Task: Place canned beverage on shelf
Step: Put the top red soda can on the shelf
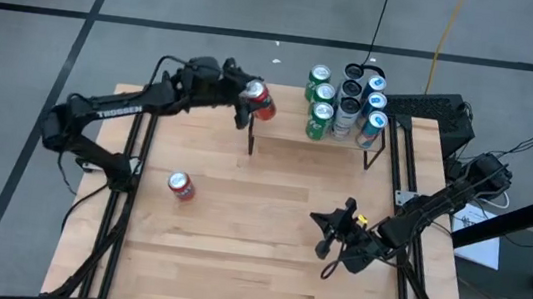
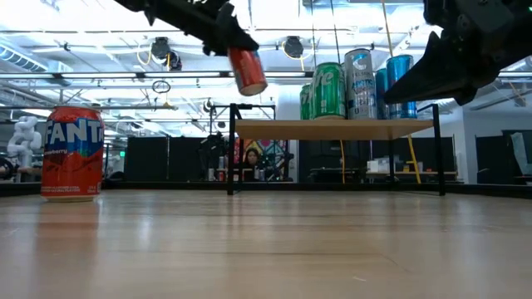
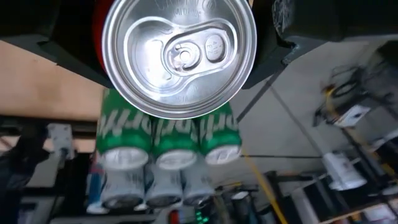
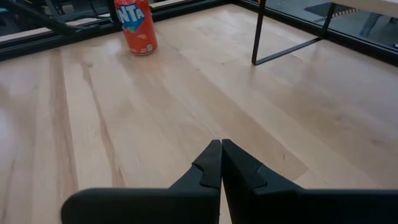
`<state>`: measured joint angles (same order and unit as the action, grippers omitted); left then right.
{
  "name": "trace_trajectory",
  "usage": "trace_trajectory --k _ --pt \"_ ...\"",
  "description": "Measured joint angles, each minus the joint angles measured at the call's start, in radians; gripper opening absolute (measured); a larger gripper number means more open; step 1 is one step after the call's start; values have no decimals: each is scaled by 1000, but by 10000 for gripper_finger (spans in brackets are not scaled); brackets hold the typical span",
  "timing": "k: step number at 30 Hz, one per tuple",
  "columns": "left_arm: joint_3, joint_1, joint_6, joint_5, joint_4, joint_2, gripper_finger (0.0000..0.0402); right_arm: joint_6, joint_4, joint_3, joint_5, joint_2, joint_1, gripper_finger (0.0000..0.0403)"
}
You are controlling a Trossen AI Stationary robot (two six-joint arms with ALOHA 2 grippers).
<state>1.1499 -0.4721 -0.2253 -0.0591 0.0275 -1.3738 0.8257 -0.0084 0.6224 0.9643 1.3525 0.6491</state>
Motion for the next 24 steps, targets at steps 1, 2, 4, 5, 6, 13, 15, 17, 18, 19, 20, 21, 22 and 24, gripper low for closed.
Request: trace_trajectory --k 1,2,4,5,6,13,15,17,18,19,20,21,22,24 --pt "25 -12 -1 -33 4 -19 285 0 1 0 0 0 -2 0" --pt "52 -23 -1 -63 5 -41 285 -1 2 0 0 0 -5 0" --pt "104 -36 -14 -131 13 -86 285 -4 5 0 0 0 -10 0" --pt "133 -41 -31 -158 25 -109 285 -4 5 0 0 0 -12 0" --pt "163 -43 -57 -177 39 -132 285 -4 5 0 0 0 -14 0" --pt "300 -66 -287 -196 152 -269 285 -2 5 0 -1 0 -15 0" --pt "312 -77 -328 -200 152 -295 285 -1 5 0 -1 0 -15 0" --pt "320 -94 -346 -218 151 -316 285 -1 5 0 -1 0 -15 0" --pt "325 -105 -349 -240 150 -325 285 -1 5 0 -1 0 -15 0" --pt "328 -118 -349 -261 147 -334 285 -1 5 0 -1 0 -15 0" --pt "332 -129 -349 -281 147 -345 286 -1 5 0 -1 0 -15 0" --pt "335 -141 -349 -301 147 -353 288 -1 5 0 -1 0 -18 0" --pt "340 -150 -349 -314 151 -362 290 1 5 0 -1 0 -20 0" --pt "352 -165 -353 -329 151 -377 292 10 5 0 -1 0 -26 0"
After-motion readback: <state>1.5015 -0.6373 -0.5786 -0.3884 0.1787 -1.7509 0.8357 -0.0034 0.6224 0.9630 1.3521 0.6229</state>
